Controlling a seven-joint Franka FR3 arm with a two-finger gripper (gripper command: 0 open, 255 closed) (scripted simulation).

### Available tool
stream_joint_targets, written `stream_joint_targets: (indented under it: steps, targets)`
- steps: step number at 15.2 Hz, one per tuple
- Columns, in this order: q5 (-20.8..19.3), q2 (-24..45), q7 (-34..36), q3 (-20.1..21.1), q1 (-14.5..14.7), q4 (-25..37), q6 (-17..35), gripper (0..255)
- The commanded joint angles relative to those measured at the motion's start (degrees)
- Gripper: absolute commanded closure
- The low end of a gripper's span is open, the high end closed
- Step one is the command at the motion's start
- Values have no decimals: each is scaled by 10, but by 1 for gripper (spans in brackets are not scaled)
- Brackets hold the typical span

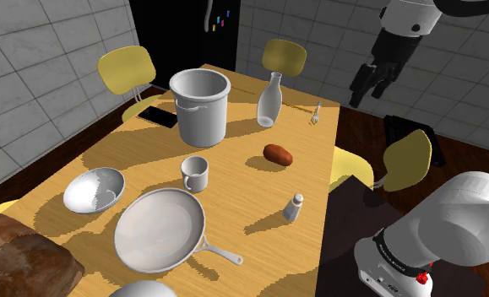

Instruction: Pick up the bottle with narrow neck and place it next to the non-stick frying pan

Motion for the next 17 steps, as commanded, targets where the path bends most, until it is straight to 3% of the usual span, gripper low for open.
stream_joint_targets:
  steps: [1,9,17]
  targets:
    - [0,0,0,0,0,0,0,0]
    - [-8,170,-14,-18,-5,74,102,0]
    - [-4,344,-31,-33,-9,195,162,0]
